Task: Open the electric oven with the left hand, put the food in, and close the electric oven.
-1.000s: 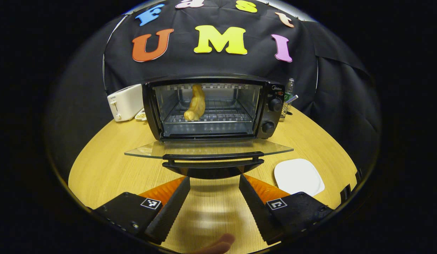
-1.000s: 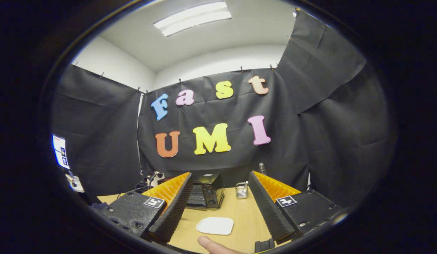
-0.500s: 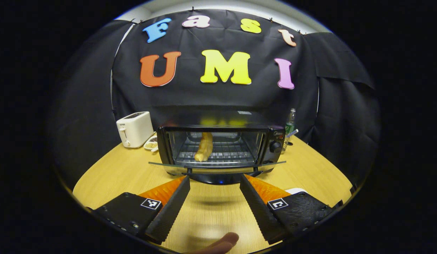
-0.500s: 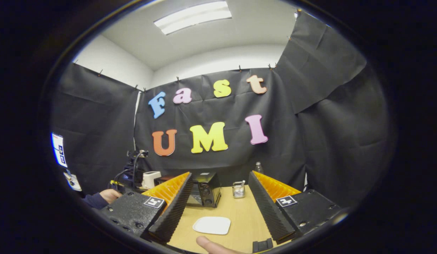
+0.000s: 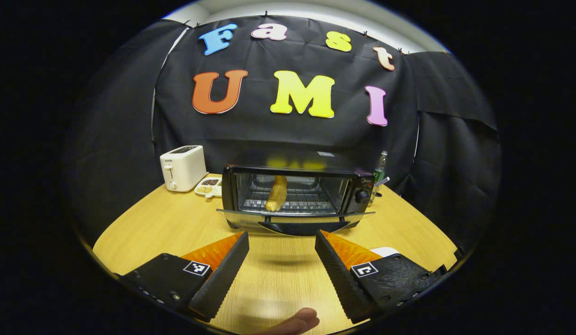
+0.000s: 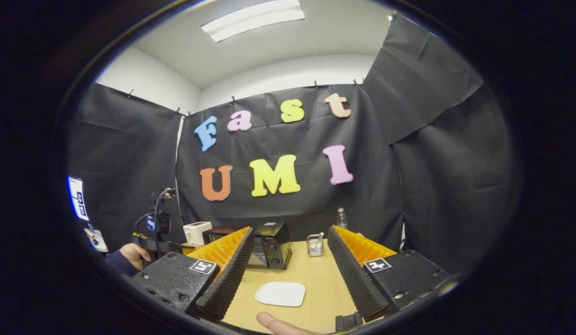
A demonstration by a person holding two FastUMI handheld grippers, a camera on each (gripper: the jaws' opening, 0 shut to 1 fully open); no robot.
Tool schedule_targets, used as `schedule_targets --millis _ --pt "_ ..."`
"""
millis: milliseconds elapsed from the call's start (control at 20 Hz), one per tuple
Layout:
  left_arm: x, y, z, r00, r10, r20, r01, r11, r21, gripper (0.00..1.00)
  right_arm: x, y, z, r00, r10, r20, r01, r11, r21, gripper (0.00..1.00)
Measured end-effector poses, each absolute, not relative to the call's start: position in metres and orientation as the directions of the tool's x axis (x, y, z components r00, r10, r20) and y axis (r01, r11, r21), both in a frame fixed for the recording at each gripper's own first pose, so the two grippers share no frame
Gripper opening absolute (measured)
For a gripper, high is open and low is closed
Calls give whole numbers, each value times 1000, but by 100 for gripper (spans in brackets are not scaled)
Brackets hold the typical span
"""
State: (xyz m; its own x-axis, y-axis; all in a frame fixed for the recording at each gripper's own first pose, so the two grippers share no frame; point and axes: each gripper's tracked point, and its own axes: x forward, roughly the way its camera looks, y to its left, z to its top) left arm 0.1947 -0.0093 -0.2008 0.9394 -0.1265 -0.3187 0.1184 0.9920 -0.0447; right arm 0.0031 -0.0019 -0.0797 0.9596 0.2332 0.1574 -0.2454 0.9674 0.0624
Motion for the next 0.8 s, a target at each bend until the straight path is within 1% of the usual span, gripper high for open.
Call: schedule_targets --millis 150,200,250,300,350,400,450,550,650,700,800 --pt "218 -25 -223 912 -150 -382 146 988 -40 95 8 -5 -80 960 229 159 -240 969 55 96" --pt "221 -36 -230 891 -191 -411 187 981 -51 94 10 -7 -81 962 224 156 -236 970 58 96" --pt "225 -41 -233 885 -191 -425 191 981 -43 94 13 -10 -83 964 218 151 -229 972 61 96" --pt "234 -37 -234 884 -158 -440 174 985 -4 96 16 -12 -85 966 212 146 -223 973 63 96" --pt "242 -27 -234 890 -100 -446 134 990 47 97 18 -14 -86 968 207 141 -218 974 65 96" --pt "250 -21 -231 896 -73 -438 117 990 73 97 19 -15 -86 970 203 137 -214 975 66 96" --pt "254 -22 -229 896 -71 -438 114 991 73 96 20 -17 -86 971 200 135 -210 975 67 96" --pt "268 -18 -213 924 -56 -379 87 994 65 96 20 -15 -86 970 199 138 -210 975 69 96" --pt "275 -3 -187 949 -3 -316 24 998 62 96 18 -13 -86 969 207 137 -219 973 76 96" --pt "275 -1 -175 958 -5 -287 16 999 36 96 18 -11 -87 968 213 136 -224 971 77 96" --pt "261 -17 -153 968 -77 -239 64 996 -60 95 18 -10 -88 968 216 131 -227 971 75 96"
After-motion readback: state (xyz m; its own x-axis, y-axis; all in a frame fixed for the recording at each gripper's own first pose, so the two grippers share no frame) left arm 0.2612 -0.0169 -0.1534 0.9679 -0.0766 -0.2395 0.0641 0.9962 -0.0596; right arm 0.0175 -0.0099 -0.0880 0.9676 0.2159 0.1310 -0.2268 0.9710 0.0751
